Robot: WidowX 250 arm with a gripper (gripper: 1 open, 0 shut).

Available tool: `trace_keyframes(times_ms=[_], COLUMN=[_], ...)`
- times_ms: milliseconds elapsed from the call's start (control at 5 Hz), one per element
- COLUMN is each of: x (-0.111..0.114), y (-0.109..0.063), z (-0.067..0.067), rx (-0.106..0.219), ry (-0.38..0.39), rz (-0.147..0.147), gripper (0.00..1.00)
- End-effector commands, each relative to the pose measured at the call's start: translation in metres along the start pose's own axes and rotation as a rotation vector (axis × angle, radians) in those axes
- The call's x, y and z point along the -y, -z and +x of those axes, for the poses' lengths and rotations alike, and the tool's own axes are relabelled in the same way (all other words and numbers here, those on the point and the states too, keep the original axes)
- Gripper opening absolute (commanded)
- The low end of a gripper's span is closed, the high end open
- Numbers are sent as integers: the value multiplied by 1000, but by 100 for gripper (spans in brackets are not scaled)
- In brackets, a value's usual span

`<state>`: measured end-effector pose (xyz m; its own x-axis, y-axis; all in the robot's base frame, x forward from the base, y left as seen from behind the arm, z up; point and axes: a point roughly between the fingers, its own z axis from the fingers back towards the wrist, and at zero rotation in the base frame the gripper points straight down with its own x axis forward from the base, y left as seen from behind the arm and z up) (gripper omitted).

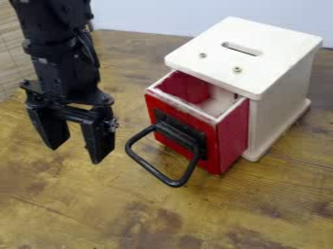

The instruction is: Close the drawer

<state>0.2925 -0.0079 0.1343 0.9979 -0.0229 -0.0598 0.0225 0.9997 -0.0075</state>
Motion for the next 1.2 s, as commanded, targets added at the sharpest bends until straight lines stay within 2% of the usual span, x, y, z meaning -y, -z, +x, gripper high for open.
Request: trace_keyframes(times_ms=[0, 200, 600, 800, 1000], x=[-4, 2, 5, 12, 15], y=[-3, -8, -20, -20, -21], z=[4, 4, 11, 12, 12], rx=[-9, -14, -19, -18, -22], ry=[26, 63, 244, 263, 277], rz=[-4, -7, -9, -13, -17], gripper=[100, 100, 100, 100, 0])
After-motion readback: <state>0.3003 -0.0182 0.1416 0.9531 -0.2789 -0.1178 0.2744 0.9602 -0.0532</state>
